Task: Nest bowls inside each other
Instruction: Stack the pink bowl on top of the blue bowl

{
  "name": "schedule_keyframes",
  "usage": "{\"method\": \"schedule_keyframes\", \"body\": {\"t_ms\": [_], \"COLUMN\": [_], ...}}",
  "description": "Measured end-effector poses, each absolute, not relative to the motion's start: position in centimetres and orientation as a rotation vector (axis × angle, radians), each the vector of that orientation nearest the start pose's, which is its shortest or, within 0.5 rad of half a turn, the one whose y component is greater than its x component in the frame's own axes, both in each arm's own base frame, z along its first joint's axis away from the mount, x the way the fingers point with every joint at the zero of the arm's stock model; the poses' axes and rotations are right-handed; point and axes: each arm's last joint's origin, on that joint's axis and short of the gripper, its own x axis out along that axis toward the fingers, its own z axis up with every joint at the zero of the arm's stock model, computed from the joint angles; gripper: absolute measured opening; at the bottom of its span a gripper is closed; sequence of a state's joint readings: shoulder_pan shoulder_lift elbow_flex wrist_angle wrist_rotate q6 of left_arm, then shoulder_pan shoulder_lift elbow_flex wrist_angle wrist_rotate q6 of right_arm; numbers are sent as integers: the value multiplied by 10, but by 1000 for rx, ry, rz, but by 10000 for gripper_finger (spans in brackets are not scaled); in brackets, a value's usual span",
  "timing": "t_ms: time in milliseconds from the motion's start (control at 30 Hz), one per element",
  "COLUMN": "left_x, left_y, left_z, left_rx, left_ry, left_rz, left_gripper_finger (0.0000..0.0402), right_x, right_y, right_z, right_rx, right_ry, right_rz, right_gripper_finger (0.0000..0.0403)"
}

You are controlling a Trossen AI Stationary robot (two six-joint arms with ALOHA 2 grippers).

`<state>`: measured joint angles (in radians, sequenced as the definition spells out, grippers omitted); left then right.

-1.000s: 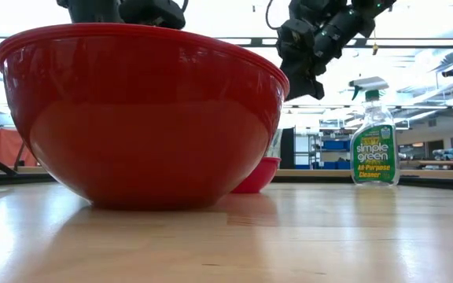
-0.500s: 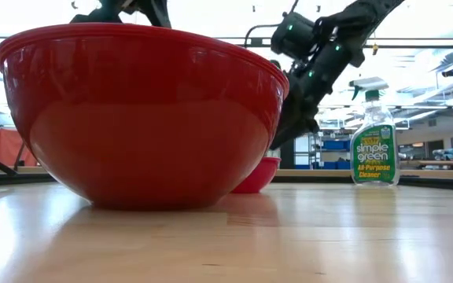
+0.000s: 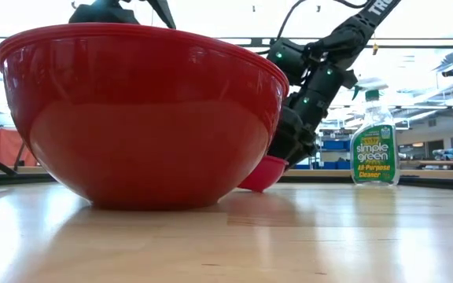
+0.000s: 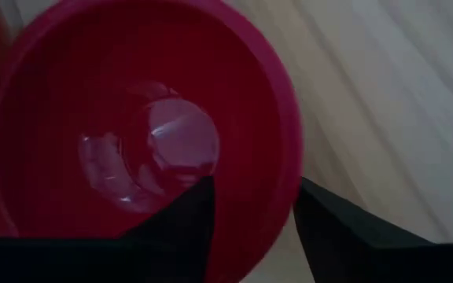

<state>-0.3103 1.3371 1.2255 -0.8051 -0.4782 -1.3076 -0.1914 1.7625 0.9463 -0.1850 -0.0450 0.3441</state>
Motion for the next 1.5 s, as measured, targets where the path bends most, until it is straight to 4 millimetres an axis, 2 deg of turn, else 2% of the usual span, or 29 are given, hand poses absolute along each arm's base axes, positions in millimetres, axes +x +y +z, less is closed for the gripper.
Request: {"method": "schedule_keyframes", "body": {"t_ms": [767,833,1000,1167,1333,1500], "left_x": [257,257,257,255,255,248], "left_y": [-64,-63,-61,-62,-66,-62], "left_z": [319,319,317,308,306,319], "left_rx": [-773,-764,-617,-606,-614,-658], "left_ry": [607,603,593,614,613,547], "left_rz": [655,658,674,683,672,645], "left_gripper_finger": [192,192,192,192,192,192], "right_x": [331,331,329,326,320,321], "right_y": [-62,-63,-67,-72,-76,-76], "right_z": [146,146,145,149,167,195], "right_rx": [518,523,528,532,529,493], "right_ry": [928,931,934,941,934,935], "right_rz": [-308,-302,-315,-331,-337,-300], "right_gripper_finger": [25,22,25,26,25,25]}}
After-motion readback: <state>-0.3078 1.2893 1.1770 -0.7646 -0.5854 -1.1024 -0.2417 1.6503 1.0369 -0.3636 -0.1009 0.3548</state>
